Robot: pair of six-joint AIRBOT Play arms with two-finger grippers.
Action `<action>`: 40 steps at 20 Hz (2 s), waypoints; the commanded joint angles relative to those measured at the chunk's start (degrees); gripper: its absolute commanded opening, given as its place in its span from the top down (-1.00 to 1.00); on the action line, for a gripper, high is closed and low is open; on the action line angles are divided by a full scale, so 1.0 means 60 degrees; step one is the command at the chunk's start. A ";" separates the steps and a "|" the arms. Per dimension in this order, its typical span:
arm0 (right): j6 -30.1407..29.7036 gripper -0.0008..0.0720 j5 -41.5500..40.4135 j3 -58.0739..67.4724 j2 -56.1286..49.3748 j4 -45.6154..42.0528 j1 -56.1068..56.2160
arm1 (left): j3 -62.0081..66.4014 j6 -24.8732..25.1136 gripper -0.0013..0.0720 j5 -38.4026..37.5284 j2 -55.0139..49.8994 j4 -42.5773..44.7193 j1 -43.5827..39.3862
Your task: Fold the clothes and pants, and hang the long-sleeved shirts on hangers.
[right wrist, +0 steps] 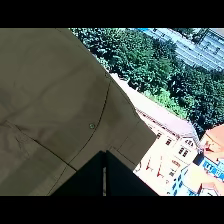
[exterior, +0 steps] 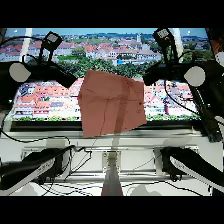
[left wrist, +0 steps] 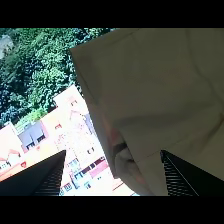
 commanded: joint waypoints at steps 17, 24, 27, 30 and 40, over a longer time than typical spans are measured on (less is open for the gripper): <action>0.0000 0.93 0.0000 -0.0004 0.0004 0.0000 0.0011 | 0.0000 0.0000 -0.92 0.0004 0.0007 0.0000 0.0007; 0.0000 0.93 0.0000 -0.0004 0.0004 0.0000 0.0011 | -0.0011 -0.0616 -0.91 0.0634 -0.0029 0.0000 0.0007; 0.0000 0.93 -0.0004 -0.0004 0.0004 -0.0004 0.0011 | -0.0029 -0.1326 -0.24 -0.0488 -0.0062 0.0506 0.0011; -0.0004 0.93 -0.0765 -0.0004 0.0000 -0.0004 0.0011 | -0.0517 -0.1337 0.05 -0.1654 -0.0142 0.1687 0.0175; -0.2404 0.93 -0.0871 0.0164 0.0299 -0.1322 -0.0379 | -0.5872 -0.0860 0.71 -0.1836 0.0022 -0.2328 0.1741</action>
